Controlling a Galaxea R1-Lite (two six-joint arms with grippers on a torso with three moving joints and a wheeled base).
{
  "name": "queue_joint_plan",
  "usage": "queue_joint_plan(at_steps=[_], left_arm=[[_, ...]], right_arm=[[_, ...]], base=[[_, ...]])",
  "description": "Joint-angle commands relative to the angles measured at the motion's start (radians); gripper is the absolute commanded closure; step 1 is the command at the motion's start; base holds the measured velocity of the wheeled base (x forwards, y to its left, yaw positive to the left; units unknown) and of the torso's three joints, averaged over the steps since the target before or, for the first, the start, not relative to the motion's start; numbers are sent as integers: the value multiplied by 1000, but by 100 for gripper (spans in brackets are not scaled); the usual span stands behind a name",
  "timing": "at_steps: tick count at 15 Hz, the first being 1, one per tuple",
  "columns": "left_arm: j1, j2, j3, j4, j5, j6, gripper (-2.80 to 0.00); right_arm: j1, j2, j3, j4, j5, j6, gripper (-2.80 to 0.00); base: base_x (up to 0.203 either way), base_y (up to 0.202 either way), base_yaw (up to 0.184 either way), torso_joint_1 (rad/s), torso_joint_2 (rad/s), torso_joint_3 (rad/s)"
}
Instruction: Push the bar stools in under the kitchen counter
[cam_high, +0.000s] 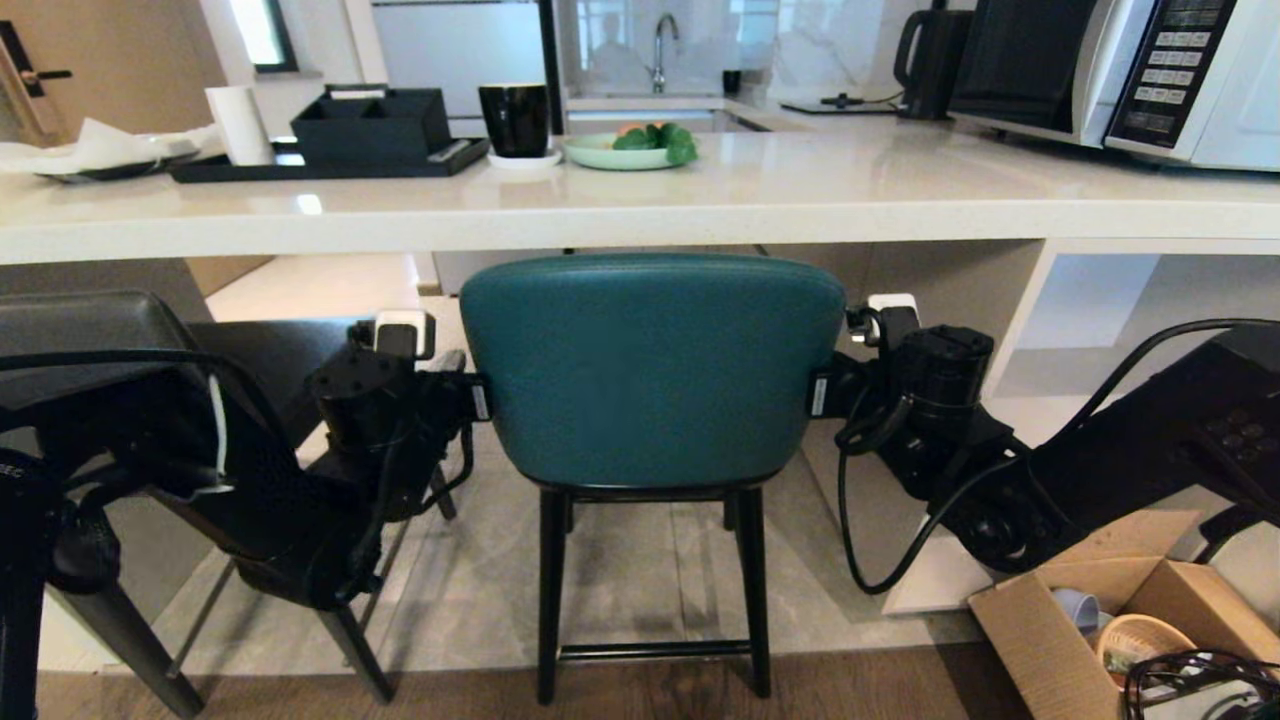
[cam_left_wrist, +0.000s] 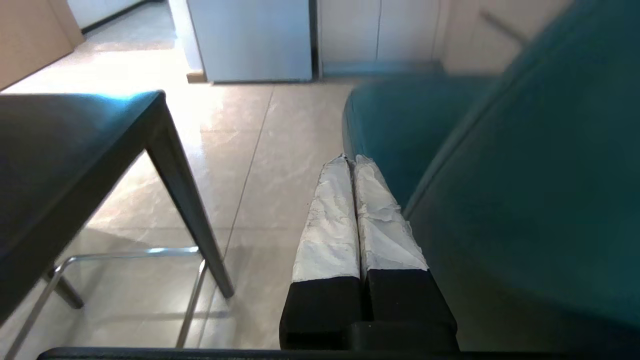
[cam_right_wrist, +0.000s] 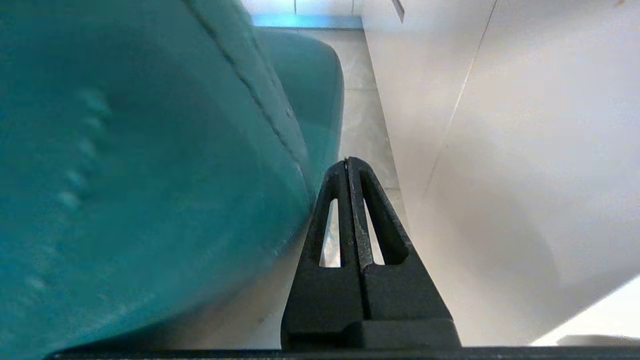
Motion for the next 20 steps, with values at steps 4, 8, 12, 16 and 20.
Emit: queue_joint_plan(at_steps=[4, 8, 12, 16, 20], left_arm=[[-37, -245, 151, -7, 5, -8, 0], [-43, -531, 344, 1, 1, -3, 0], [-78, -884, 494, 92, 7, 83, 0], [-45, -1285, 523, 395, 4, 126, 0], [142, -1598, 501, 720, -16, 134, 0]], right_arm=[[-22, -200, 103, -8, -3, 1, 0], [-23, -493, 287, 18, -6, -11, 0], [-29, -889, 414, 135, -14, -115, 0], [-93, -1279, 450, 413, -13, -170, 0], [-215, -1604, 366, 859, -10, -196, 0]], base=[[0, 0, 0, 0, 0, 0], [0, 0, 0, 0, 0, 0], [0, 0, 0, 0, 0, 0], [0, 0, 0, 0, 0, 0], [0, 0, 0, 0, 0, 0]])
